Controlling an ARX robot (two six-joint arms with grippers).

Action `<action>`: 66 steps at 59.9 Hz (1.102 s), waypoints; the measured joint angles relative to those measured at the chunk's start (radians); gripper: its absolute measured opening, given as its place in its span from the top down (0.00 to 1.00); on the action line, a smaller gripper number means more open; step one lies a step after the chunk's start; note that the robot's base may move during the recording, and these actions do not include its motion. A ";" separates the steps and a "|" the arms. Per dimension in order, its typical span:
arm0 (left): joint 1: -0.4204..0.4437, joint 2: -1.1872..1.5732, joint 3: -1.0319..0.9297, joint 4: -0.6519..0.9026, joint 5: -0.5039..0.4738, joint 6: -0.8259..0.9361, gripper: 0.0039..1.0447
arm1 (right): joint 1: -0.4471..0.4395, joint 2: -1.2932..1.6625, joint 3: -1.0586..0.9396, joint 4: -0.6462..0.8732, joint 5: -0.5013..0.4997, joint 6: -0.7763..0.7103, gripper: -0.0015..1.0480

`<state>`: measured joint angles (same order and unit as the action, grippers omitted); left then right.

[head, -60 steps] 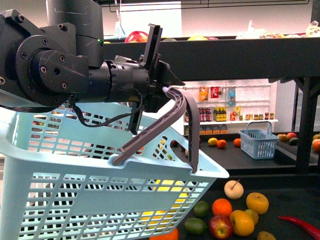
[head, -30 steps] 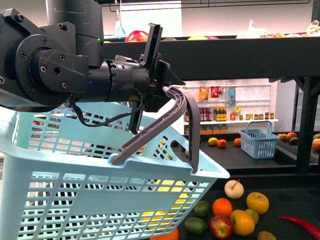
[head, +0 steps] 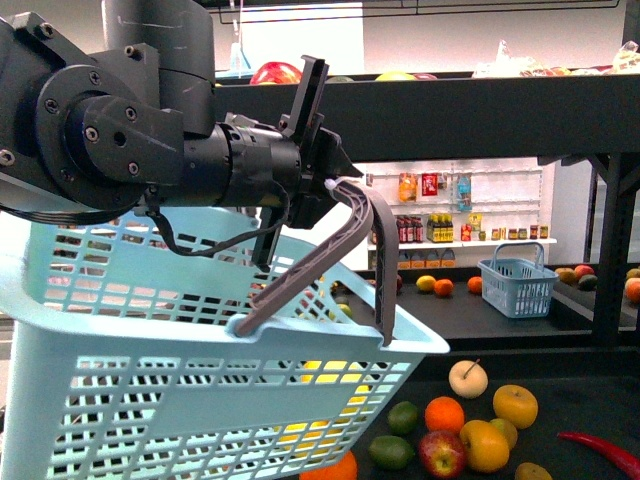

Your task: Pick lemon from shelf

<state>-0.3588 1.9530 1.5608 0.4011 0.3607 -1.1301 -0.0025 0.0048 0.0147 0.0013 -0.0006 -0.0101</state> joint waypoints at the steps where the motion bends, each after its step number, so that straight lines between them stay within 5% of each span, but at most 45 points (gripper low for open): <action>1: 0.005 0.000 0.000 0.010 -0.015 -0.004 0.93 | 0.000 0.000 0.000 0.000 0.000 0.000 0.07; 11: 0.076 0.000 -0.019 0.189 -0.139 -0.053 0.93 | 0.000 0.000 0.000 0.000 0.000 0.000 0.07; 22: 0.245 0.002 -0.115 0.405 -0.221 -0.193 0.93 | 0.000 0.000 0.000 0.000 0.000 0.000 0.07; 48: 0.560 0.102 -0.143 0.626 -0.187 -0.370 0.93 | 0.000 0.000 0.000 0.000 0.000 0.000 0.07; 66: 0.667 0.206 -0.132 0.735 -0.125 -0.426 0.94 | 0.000 0.000 0.000 0.000 0.000 0.000 0.07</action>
<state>0.3084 2.1590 1.4284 1.1362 0.2356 -1.5566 -0.0029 0.0044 0.0147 0.0013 -0.0006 -0.0101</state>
